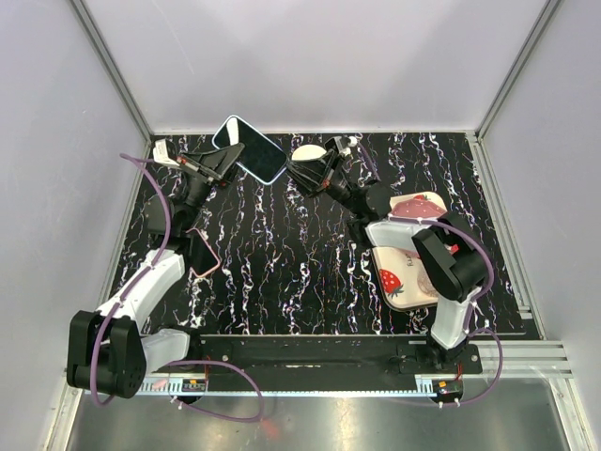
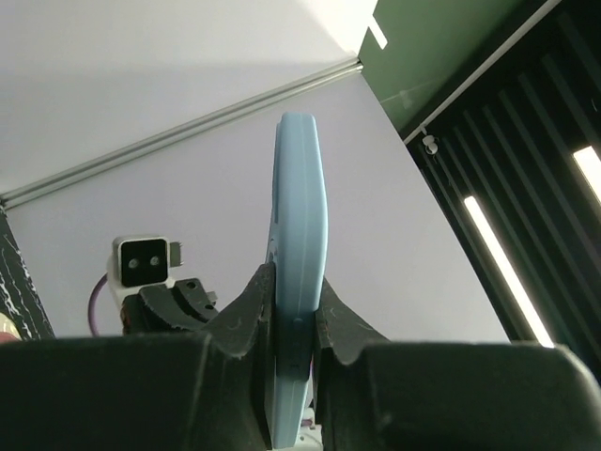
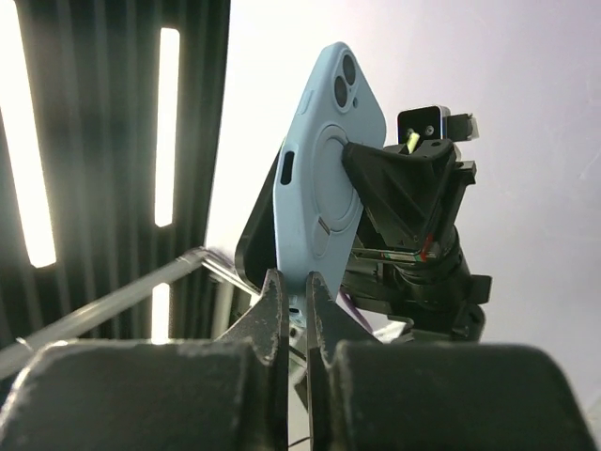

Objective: Take the phone out of the phone case
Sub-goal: Remove the phone case from the phone.

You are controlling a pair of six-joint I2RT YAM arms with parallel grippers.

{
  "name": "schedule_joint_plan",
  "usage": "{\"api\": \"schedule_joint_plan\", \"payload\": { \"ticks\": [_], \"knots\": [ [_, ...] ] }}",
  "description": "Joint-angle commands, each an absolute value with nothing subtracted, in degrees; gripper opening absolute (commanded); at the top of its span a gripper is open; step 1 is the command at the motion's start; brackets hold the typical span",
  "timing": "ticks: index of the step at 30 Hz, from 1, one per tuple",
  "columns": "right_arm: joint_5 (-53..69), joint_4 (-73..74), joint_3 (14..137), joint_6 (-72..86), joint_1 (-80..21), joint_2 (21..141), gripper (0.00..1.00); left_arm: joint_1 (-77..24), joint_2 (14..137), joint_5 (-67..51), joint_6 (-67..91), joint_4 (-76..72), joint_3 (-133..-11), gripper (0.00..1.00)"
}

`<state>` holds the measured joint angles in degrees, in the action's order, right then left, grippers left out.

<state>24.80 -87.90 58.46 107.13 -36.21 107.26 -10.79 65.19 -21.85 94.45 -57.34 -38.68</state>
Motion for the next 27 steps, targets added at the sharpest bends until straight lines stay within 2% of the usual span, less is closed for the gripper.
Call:
{"api": "schedule_joint_plan", "payload": {
  "ticks": [1,3,6,12,17,23,27],
  "knots": [
    [30.5,-68.0,57.3,92.8,-34.4,105.9,0.0,-16.6,59.9,-36.9,104.8,-86.9,-41.3,0.0],
    [33.1,-62.4,57.8,90.1,-33.1,103.5,0.0,-17.2,59.7,-36.8,104.8,-86.8,-39.8,0.0],
    [37.1,-57.3,59.6,85.8,-32.0,102.2,0.06,-17.9,59.6,-37.3,104.5,-86.8,-38.6,0.0],
    [47.5,-56.2,63.5,83.7,-31.4,103.0,0.07,-19.9,60.6,-39.6,102.1,-83.1,-39.4,0.0],
    [48.5,-47.4,64.7,77.4,-31.3,101.8,0.16,-20.8,61.3,-41.7,100.7,-80.3,-39.4,0.0],
    [50.5,-46.5,67.8,77.3,-31.2,104.0,0.26,-21.4,60.7,-43.0,98.2,-77.3,-37.0,0.0],
    [52.5,-51.1,70.2,81.8,-31.2,106.2,0.32,-21.4,60.2,-43.3,96.5,-74.6,-35.9,0.0]
  ]
}}
